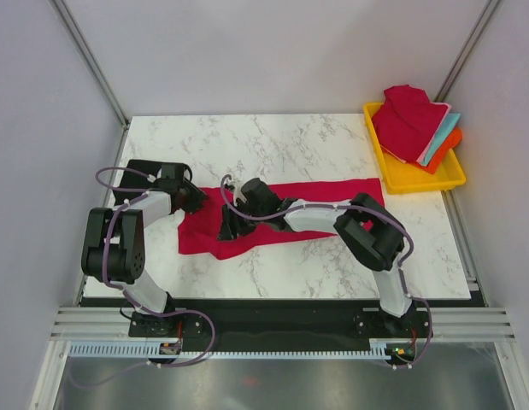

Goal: Fold and stack the t-shirts
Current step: Fold the tshirt

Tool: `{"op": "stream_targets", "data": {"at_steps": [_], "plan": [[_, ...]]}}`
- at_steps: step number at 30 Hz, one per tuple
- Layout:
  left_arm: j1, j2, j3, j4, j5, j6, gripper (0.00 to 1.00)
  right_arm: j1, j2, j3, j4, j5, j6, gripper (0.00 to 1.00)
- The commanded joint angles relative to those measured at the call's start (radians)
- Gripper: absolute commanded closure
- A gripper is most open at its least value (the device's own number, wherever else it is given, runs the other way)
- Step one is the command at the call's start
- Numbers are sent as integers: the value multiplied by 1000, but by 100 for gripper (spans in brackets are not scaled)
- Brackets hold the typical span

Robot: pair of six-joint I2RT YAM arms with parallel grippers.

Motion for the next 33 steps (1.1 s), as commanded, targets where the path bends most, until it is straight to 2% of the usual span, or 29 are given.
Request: {"op": "stream_targets", "data": {"at_steps": [1, 11, 19, 30, 33], "plan": [[2, -31, 9, -2, -18, 26, 59, 4, 99, 60, 167, -144, 128, 40], [2, -26, 9, 1, -9, 21, 59, 41, 191, 118, 284, -222, 206, 39], [4, -20, 10, 3, -8, 27, 59, 95, 244, 190, 243, -244, 193, 39], [33, -21, 9, -3, 26, 27, 59, 112, 245, 170, 333, -385, 242, 39], [37, -20, 10, -3, 32, 26, 59, 115, 215, 152, 330, -377, 225, 39]]}}
